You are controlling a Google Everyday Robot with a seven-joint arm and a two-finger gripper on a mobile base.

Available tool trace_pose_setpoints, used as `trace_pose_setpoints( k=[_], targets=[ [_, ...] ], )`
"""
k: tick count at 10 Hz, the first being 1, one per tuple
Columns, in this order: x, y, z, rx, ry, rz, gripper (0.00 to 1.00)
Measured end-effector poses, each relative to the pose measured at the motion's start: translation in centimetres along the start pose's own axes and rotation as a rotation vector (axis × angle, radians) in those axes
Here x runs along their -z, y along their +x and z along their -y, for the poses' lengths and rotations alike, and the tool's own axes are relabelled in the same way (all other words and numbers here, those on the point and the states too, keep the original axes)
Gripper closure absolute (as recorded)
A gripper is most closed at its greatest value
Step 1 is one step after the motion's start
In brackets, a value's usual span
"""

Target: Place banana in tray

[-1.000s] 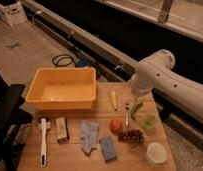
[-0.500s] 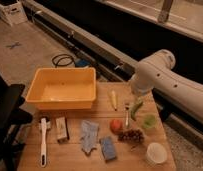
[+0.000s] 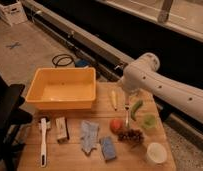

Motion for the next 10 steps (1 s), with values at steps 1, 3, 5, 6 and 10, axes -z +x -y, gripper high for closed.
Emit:
trace_pose_setpoints(
  k=[1, 3, 5, 6, 10],
  targets=[
    [-1.4, 0.6, 0.0, 0.011, 0.000, -0.023, 0.35],
    [-3.3, 1.9, 0.0, 0.019, -0.009, -0.049, 0.35],
    [-6.1, 3.3, 0.8, 0.024, -0.023, -0.046, 0.35],
    [-7.2, 3.9, 0.8, 0.007, -0.031, -0.033, 0.35],
    [-7.8, 4.2, 0.7, -0.012, -0.041, -0.018, 0.35]
  ],
)
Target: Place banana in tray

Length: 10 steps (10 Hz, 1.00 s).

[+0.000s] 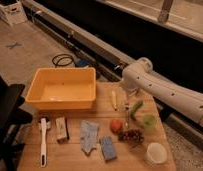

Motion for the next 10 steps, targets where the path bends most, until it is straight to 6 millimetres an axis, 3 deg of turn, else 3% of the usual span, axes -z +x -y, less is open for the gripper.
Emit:
trace_pose_setpoints(
  k=[3, 8, 10],
  targets=[
    [-0.6, 0.3, 0.1, -0.008, -0.002, 0.002, 0.35],
    [-7.6, -0.4, 0.7, 0.022, -0.029, 0.029, 0.35],
    [-8.7, -0.6, 1.1, 0.047, -0.037, 0.034, 0.35]
  ],
)
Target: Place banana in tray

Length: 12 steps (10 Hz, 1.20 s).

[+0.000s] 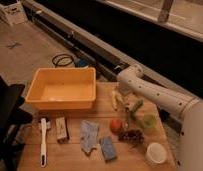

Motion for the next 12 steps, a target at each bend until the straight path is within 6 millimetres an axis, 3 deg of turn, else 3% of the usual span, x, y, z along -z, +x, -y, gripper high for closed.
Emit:
trace_pose_setpoints(
  k=[3, 9, 12],
  targets=[
    [-1.6, -1.0, 0.5, 0.036, -0.008, 0.029, 0.35],
    [-2.5, -2.6, 0.4, 0.134, 0.038, 0.131, 0.35],
    [-4.0, -3.8, 0.3, 0.197, 0.017, 0.195, 0.35]
  ],
)
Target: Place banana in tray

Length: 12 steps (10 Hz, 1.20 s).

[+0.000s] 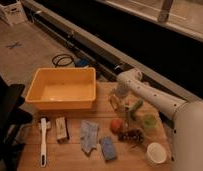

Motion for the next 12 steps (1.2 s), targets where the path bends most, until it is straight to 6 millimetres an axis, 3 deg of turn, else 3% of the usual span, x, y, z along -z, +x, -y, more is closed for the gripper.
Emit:
trace_pose_setpoints(
  k=[2, 7, 9, 12],
  targets=[
    [-0.5, -0.1, 0.2, 0.014, 0.001, 0.027, 0.37],
    [-0.5, -0.3, -0.1, 0.017, -0.010, 0.038, 0.87],
    [-0.9, -0.3, -0.2, 0.016, -0.002, 0.035, 1.00],
    [0.1, 0.3, 0.3, -0.056, -0.008, -0.022, 1.00]
  ],
)
